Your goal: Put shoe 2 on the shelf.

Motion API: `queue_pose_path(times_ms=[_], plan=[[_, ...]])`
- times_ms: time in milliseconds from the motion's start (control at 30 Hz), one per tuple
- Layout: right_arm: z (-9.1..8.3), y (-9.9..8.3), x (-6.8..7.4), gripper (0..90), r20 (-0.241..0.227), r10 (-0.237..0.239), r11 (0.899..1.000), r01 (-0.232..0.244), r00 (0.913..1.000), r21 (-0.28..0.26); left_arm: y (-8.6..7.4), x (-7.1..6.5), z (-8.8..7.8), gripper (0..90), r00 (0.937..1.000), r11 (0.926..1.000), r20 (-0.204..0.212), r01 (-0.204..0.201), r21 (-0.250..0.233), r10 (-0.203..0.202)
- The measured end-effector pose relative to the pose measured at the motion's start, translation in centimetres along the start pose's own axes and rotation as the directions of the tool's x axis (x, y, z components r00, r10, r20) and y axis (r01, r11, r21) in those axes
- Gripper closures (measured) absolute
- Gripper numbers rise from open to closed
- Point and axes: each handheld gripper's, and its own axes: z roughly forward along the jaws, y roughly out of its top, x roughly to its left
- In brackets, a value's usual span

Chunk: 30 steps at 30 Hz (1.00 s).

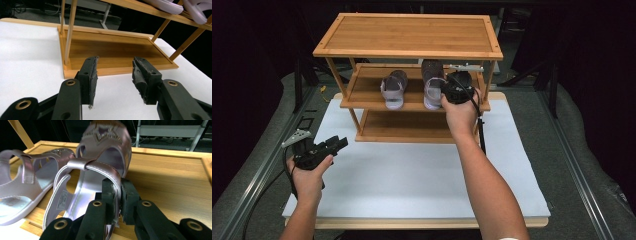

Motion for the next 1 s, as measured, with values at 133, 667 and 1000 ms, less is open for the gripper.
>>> queue_pose_path(times_ms=[133,667,1000], plan=[[0.9,-0.2,0.1,77.6,-0.02,0.028,0.999,-0.028,0.9994,-0.014,0.0,0.0,0.0,55.6,1.0,1.0,0.007,0.0,0.003,0.0],[-0.6,0.1,0.4,68.1,-0.061,0.029,0.996,-0.034,0.9977,-0.08,-0.1,-0.6,0.4,55.2,0.9998,0.9997,0.004,-0.022,0.006,0.022],[-4.3,-1.0,-0.6,79.2,-0.123,0.0,0.992,-0.016,0.9924,-0.128,1.8,-3.0,2.2,80.9,0.9938,0.9937,0.013,-0.11,0.02,0.11]])
